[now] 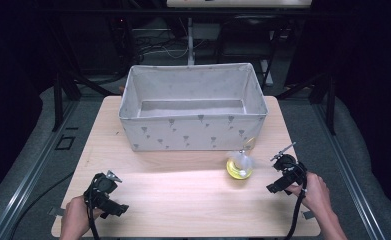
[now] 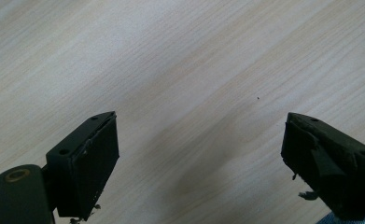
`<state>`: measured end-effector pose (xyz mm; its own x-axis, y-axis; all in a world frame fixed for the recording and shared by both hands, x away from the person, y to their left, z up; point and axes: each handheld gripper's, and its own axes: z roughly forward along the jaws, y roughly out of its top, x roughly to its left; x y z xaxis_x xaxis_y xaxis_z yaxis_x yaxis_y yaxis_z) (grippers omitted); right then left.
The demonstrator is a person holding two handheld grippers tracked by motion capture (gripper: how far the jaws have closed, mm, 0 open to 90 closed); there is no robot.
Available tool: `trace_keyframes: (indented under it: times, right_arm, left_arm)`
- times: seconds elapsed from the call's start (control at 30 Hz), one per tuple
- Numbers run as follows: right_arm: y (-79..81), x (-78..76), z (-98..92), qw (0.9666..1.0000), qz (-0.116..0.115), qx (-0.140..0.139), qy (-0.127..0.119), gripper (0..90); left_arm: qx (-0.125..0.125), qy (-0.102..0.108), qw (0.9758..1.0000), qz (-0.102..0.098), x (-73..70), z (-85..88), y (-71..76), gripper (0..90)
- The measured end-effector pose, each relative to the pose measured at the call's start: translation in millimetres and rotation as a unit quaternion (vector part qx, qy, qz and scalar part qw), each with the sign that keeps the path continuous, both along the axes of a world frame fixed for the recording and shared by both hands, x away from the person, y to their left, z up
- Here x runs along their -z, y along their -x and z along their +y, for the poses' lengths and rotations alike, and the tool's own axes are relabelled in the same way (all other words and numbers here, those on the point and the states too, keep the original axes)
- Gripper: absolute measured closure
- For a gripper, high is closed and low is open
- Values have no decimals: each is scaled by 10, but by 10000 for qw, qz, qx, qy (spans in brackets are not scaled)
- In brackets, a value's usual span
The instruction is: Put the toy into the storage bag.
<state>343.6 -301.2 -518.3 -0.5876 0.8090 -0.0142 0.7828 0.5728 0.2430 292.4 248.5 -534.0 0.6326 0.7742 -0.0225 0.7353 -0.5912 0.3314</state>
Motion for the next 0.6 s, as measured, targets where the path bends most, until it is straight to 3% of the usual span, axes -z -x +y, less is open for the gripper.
trace_keyframes:
  times: [0.03,0.1,0.2,0.23,0.3,0.33,0.5,0.57,0.6]
  right_arm:
    - [14,21,10,9998,-82,86,-137,84]
    - [5,-5,9,10000,8,-54,-56,87]
    - [11,-33,16,9999,-31,-139,11,90]
    - [24,-28,28,9999,-129,-54,-57,90]
    - [32,-71,55,9999,-105,-102,-90,91]
    - [26,-98,55,9998,-70,-176,16,90]
    - [45,-174,110,9996,-168,-166,-129,92]
    - [42,-230,132,9993,-189,-316,96,103]
    - [34,-246,125,9993,-174,-318,31,100]
  left_arm:
    - [-5,-14,10000,6,3,-1,0,110]
    - [-7,-3,10000,15,3,0,1,108]
    - [-1,-22,10000,31,7,-7,4,107]
    - [8,-31,10000,32,10,-9,5,106]
    - [7,-47,10000,54,15,-20,15,103]
    - [12,-78,10000,43,14,-24,21,102]
    - [-19,-82,10000,30,10,-18,24,101]
    - [-36,-86,9999,42,14,-12,22,101]
    - [-38,-89,9999,45,14,-8,20,99]
